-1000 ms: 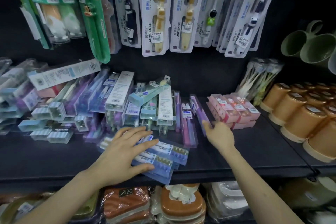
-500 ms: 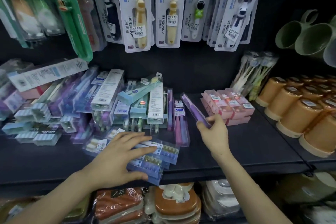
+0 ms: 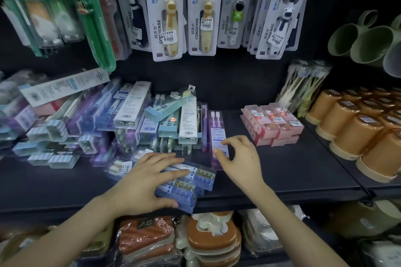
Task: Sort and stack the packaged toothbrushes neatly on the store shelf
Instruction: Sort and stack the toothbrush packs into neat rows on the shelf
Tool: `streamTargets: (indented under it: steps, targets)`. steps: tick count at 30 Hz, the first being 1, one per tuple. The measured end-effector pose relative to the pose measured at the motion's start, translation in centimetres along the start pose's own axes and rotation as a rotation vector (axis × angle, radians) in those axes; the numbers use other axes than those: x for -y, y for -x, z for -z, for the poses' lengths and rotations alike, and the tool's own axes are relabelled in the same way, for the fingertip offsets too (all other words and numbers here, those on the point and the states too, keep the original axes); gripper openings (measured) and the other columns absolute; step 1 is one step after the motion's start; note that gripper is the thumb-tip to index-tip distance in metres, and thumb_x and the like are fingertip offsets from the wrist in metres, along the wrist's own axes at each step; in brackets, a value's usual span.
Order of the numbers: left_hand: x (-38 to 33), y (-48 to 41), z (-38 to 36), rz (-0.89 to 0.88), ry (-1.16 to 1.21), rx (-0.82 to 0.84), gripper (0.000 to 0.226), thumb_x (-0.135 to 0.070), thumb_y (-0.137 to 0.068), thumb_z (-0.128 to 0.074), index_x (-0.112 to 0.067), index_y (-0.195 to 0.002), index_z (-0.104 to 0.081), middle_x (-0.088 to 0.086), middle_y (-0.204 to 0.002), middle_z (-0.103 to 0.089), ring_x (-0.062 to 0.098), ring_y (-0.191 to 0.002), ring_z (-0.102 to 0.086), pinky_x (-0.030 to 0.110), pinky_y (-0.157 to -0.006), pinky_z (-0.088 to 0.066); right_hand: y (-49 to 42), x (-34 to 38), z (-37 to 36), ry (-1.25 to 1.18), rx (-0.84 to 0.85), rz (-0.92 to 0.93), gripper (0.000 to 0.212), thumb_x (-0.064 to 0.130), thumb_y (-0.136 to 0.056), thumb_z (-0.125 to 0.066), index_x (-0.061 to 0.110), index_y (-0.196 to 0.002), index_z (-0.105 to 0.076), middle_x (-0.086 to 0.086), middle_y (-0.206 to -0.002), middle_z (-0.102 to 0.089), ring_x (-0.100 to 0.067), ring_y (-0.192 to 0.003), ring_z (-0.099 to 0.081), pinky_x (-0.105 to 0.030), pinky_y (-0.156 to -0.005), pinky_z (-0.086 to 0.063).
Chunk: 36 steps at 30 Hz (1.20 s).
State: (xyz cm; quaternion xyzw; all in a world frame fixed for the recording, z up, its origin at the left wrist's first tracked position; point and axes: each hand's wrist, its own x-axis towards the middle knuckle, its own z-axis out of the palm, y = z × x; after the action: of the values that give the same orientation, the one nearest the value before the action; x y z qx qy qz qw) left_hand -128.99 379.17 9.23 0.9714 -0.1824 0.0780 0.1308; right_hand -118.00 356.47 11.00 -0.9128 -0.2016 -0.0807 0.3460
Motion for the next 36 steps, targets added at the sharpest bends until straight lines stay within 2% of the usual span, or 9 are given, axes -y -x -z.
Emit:
streamTargets:
  steps: [4, 7, 12, 14, 18, 25, 30, 33, 36]
  targets:
    - [0.2, 0.9, 0.7, 0.02, -0.014, -0.1, 0.072, -0.076, -0.075, -0.048, -0.041, -0.138, -0.041, -0.015, -0.149, -0.032, 0.008, -0.142, -0.02, 0.035, -0.117, -0.01, 2.7, 2.4, 1.4, -0.116, 0.23, 0.211, 0.053, 0.055, -0.077, -0.068, 0.023, -0.118, -0.063, 0.01, -0.116, -0.056, -0.008, -0.109, -0.051, -0.023, -0.092, -0.039]
    - [0.2, 3.0, 1.0, 0.109, -0.069, -0.321, 0.069, -0.074, -0.078, -0.046, -0.027, -0.127, -0.059, -0.004, -0.135, -0.053, 0.018, -0.126, -0.043, 0.035, -0.104, -0.026, 3.9, 3.6, 0.3, 0.104, 0.501, 0.344, 0.087, 0.069, -0.071, -0.064, 0.03, -0.144, -0.038, 0.009, -0.14, -0.04, -0.011, -0.126, -0.037, -0.024, -0.102, -0.03]
    - [-0.3, 6.2, 1.2, 0.311, -0.065, -0.546, 0.045, -0.054, -0.082, -0.057, -0.014, -0.099, -0.071, 0.0, -0.095, -0.062, 0.016, -0.091, -0.053, 0.029, -0.081, -0.04, 3.5, 5.0, -2.2, 0.406, 0.57, 0.341, 0.101, 0.077, -0.068, -0.06, 0.041, -0.151, -0.014, -0.003, -0.151, -0.025, -0.026, -0.132, -0.032, -0.039, -0.107, -0.024]
    - [-1.5, 7.1, 0.8, 0.565, 0.2, -0.623, 0.022, -0.039, -0.083, -0.07, -0.018, -0.079, -0.066, -0.006, -0.074, -0.061, 0.009, -0.072, -0.056, 0.027, -0.071, -0.047, 3.6, 5.3, -2.8, 0.491, 0.571, 0.34, 0.098, 0.077, -0.071, -0.057, 0.045, -0.15, -0.01, -0.006, -0.147, -0.03, -0.027, -0.127, -0.037, -0.04, -0.103, -0.026]
    - [-4.8, 7.2, -0.5, 1.113, 1.158, -0.348, 0.055, -0.054, -0.068, -0.068, -0.006, -0.094, -0.06, 0.006, -0.074, -0.07, 0.024, -0.063, -0.07, 0.042, -0.064, -0.06, 4.5, 5.5, -3.4, 0.498, 0.514, 0.323, 0.088, 0.073, -0.076, -0.053, 0.046, -0.149, -0.013, -0.006, -0.139, -0.037, -0.026, -0.12, -0.044, -0.036, -0.098, -0.032]
    - [-8.0, 5.1, -1.0, 1.136, 1.593, -0.445, 0.055, -0.04, -0.082, -0.07, -0.009, -0.116, -0.04, 0.018, -0.107, -0.065, 0.034, -0.085, -0.071, 0.049, -0.077, -0.058, 6.5, 6.9, -2.1, 0.212, 0.698, 0.146, 0.089, 0.091, -0.064, -0.028, 0.053, -0.144, -0.022, 0.006, -0.127, -0.041, -0.018, -0.119, -0.046, -0.034, -0.094, -0.04]
    - [-8.6, 4.8, -1.1, 1.118, 1.676, -0.56, 0.047, -0.018, -0.085, -0.07, -0.019, -0.121, -0.039, 0.011, -0.104, -0.067, 0.031, -0.082, -0.071, 0.04, -0.061, -0.059, 6.5, 6.7, -2.1, -0.116, 0.602, -0.08, 0.055, 0.042, -0.099, -0.042, 0.027, -0.15, -0.027, 0.001, -0.138, -0.05, -0.017, -0.125, -0.049, -0.031, -0.1, -0.038]
    - [-8.6, 5.2, -1.4, 1.08, 1.678, -0.531, 0.046, -0.019, -0.085, -0.07, -0.022, -0.122, -0.043, 0.01, -0.101, -0.072, 0.028, -0.081, -0.072, 0.038, -0.059, -0.058, 6.3, 6.7, -2.7, -0.261, 0.632, -0.303, 0.041, 0.037, -0.095, -0.056, 0.004, -0.117, -0.063, -0.009, -0.105, -0.068, -0.02, -0.089, -0.066, -0.035, -0.08, -0.052]
    - [-8.7, 5.3, -1.5, 1.035, 1.661, -0.496, 0.045, -0.02, -0.087, -0.069, -0.022, -0.125, -0.045, 0.008, -0.097, -0.074, 0.027, -0.081, -0.073, 0.038, -0.06, -0.059, 6.1, 7.2, -3.0, -0.304, 0.657, -0.368, 0.036, 0.041, -0.091, -0.06, 0.011, -0.071, -0.056, -0.003, -0.067, -0.054, -0.015, -0.056, -0.053, -0.026, -0.056, -0.042]
